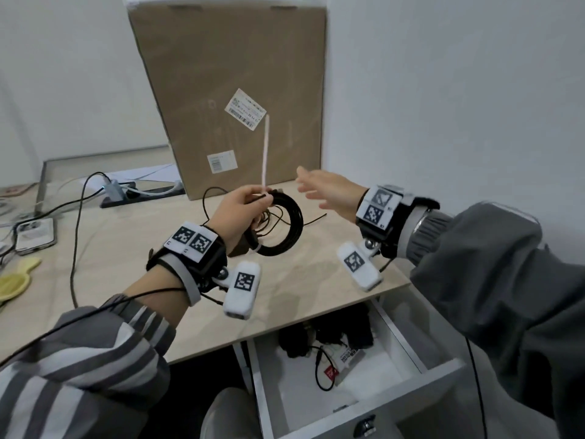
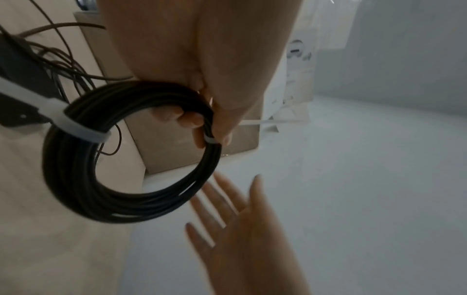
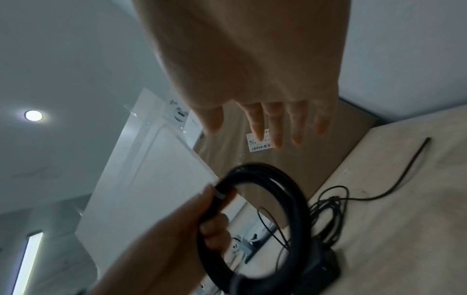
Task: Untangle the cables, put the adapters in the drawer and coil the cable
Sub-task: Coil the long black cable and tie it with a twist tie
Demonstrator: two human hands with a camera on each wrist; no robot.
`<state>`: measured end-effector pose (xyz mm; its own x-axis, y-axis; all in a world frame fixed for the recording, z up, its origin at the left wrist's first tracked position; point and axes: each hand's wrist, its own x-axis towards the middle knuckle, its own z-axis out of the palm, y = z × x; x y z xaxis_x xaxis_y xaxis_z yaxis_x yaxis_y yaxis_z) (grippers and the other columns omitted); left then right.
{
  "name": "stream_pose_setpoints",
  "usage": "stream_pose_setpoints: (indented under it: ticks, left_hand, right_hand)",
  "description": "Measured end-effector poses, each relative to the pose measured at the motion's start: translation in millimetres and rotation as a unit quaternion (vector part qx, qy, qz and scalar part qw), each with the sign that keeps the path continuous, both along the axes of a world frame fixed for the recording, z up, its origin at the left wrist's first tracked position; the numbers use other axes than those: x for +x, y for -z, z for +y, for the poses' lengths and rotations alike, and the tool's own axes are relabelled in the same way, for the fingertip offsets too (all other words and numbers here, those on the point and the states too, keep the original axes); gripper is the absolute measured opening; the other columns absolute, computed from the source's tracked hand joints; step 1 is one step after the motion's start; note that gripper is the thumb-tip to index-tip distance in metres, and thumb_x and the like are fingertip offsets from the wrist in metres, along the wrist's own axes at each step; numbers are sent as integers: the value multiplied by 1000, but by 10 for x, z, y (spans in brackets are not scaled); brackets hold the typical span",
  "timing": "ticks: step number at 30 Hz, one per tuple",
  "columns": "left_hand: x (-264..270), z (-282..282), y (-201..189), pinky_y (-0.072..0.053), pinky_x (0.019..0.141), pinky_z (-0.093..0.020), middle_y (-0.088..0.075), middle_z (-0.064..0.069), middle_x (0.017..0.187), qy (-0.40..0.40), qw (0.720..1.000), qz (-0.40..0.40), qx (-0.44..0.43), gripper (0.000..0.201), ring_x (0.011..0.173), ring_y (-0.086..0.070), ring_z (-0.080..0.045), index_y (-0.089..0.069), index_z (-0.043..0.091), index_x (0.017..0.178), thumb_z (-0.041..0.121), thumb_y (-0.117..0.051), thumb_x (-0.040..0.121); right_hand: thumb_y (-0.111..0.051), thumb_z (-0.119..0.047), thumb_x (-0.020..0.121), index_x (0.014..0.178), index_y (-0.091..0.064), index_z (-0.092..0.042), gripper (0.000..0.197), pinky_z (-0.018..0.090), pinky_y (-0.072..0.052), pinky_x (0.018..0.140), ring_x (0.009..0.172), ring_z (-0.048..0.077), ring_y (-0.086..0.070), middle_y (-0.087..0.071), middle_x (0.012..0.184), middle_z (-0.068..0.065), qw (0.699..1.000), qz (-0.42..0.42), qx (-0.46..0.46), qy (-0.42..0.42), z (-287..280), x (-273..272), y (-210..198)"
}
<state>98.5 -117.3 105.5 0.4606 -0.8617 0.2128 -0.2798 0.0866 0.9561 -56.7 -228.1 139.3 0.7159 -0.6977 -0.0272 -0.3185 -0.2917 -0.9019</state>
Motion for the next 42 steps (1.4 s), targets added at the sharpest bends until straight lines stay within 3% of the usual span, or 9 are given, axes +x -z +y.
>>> stream_pose_setpoints:
  ticks: [5,11,16,21,29,32,34,37,42]
  left_hand:
    - [32,22,-24,-41,47,-18,-62,-5,88,-41,988,137,-59,16,51,-44,-8,-54,5,113,9,-50,97]
    - [-69,42,-42,-44,55,-22,-54,-1,79,-47,947,293,-120,9,63,-50,-7,-49,11,99,15,-42,102]
    - [-278,163,-70,-46,69,-35,-57,0,83,-42,940,323,-104,16,79,-58,-10,-48,17,87,17,-41,102]
    - [-429,430,30,-44,76,-28,-65,3,90,-30,973,225,36,19,83,-58,-13,-56,19,84,23,-47,100]
    - [-765,998,139,-48,58,-20,-74,-6,91,-12,954,122,273,29,73,-68,-11,-60,8,98,33,-44,100]
    - [-816,1090,202,-44,51,-17,-70,-3,77,-93,978,15,186,21,60,-60,-9,-62,11,88,28,-52,96]
    - [-812,1081,256,-47,67,-26,-64,-2,87,-148,978,-85,116,17,77,-57,-15,-62,13,91,30,-59,91]
    - [-896,1058,342,-42,100,-36,-58,-4,118,-72,952,-185,234,48,111,-54,-22,-56,10,123,46,-55,92]
    - [-1194,1008,474,-41,82,-29,-67,-3,109,20,966,-29,257,41,99,-61,-17,-55,11,116,43,-35,101]
  right_hand:
    - [-60,-43,90,140,-37,-17,61,39,-40,99,124,21,-50,-50,136,3,994,74,60,-52,104,-106,309]
    - [-53,-29,97,111,-53,-16,19,35,-46,96,99,15,-65,-67,110,2,982,-9,163,-93,323,-204,434]
    - [-43,-26,102,101,-56,-16,16,28,-47,82,89,13,-65,-68,99,2,982,-68,166,-60,514,-263,407]
    - [-35,-22,104,102,-47,-16,13,38,-42,84,80,16,-63,-59,91,-3,978,-105,182,7,573,-406,415]
    - [-41,-14,96,97,-51,-9,11,26,-33,53,52,15,-45,-51,75,4,995,-37,-9,88,584,-681,494]
    - [-38,-10,98,101,-50,-6,13,25,-34,55,53,16,-44,-49,76,5,997,-15,-10,80,594,-890,566]
    - [-37,-8,98,102,-51,-6,15,23,-36,55,53,16,-43,-48,77,4,997,-14,-2,70,635,-982,625]
    - [-35,-6,99,102,-52,-8,17,20,-39,56,53,15,-43,-48,79,3,999,-29,13,44,731,-1043,697]
    - [-33,-9,100,87,-50,-17,23,22,-34,58,59,12,-42,-51,71,4,986,-120,95,60,876,-1021,731]
